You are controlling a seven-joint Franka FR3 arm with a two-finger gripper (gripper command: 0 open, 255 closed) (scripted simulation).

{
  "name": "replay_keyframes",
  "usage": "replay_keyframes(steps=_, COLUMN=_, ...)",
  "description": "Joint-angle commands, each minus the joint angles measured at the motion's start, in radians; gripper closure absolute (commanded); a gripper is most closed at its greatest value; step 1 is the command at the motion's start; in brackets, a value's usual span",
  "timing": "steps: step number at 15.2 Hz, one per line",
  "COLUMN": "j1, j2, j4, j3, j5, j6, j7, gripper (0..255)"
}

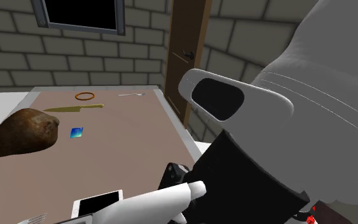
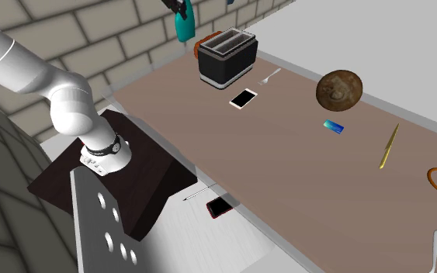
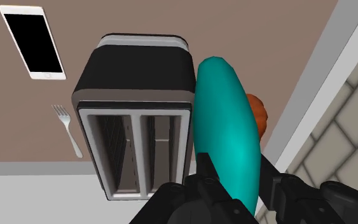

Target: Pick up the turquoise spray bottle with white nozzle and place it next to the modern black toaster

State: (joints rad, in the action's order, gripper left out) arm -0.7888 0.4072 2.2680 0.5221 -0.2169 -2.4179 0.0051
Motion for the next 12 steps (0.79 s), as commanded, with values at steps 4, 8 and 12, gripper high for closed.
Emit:
replay_keyframes(steps=4, j1=-0.001, j2=-0.016, j4=0.054, j3=0.014, j5=-0.002, j6=-0.070, j7=0.002, gripper=255)
replay_keyframes(steps=8, j1=0.000, j2=-0.033, j4=0.094, j3=0.026, j5=-0.001, j6=-0.127, j7=0.006, gripper=255)
replay_keyframes(steps=12, j1=0.003, j2=-0.055, j4=0.132, j3=0.040, j5=0.003, j6=-0.186, j7=0.011, gripper=255)
